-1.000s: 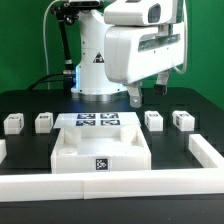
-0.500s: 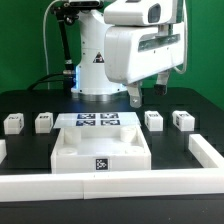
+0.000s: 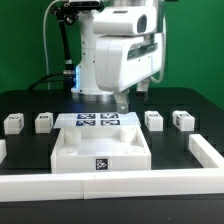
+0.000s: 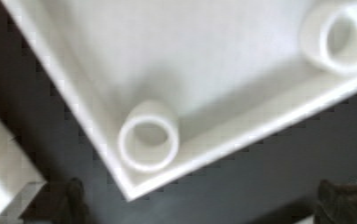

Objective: Assemble square table

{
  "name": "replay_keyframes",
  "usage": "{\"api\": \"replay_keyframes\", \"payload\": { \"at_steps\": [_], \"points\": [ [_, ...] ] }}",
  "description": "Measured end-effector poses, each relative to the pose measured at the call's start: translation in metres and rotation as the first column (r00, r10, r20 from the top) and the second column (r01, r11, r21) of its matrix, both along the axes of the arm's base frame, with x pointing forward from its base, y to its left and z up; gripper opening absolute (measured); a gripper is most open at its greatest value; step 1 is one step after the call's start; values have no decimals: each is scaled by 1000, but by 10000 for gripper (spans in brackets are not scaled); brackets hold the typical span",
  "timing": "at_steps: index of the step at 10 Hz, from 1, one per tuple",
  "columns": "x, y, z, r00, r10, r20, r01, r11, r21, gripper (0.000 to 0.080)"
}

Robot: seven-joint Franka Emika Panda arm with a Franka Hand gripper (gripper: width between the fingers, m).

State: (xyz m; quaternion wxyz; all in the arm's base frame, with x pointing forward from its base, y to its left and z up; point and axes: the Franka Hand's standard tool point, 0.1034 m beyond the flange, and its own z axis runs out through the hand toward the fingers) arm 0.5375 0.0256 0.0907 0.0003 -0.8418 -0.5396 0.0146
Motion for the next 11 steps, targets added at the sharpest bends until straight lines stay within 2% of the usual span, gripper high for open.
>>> {"api": "replay_keyframes", "payload": {
  "at_steps": [1,6,8,11],
  "points": [
    [-2,-4,-5,999,47,-11,-47,999,-5,650],
    [-3,-4,-6,999,44,-12,-44,999,-5,650],
    [-10,-7,-12,979,205,-16,-205,979,1,650],
    [-14,-7,-14,968,250,-25,-250,968,-2,650]
  ]
}}
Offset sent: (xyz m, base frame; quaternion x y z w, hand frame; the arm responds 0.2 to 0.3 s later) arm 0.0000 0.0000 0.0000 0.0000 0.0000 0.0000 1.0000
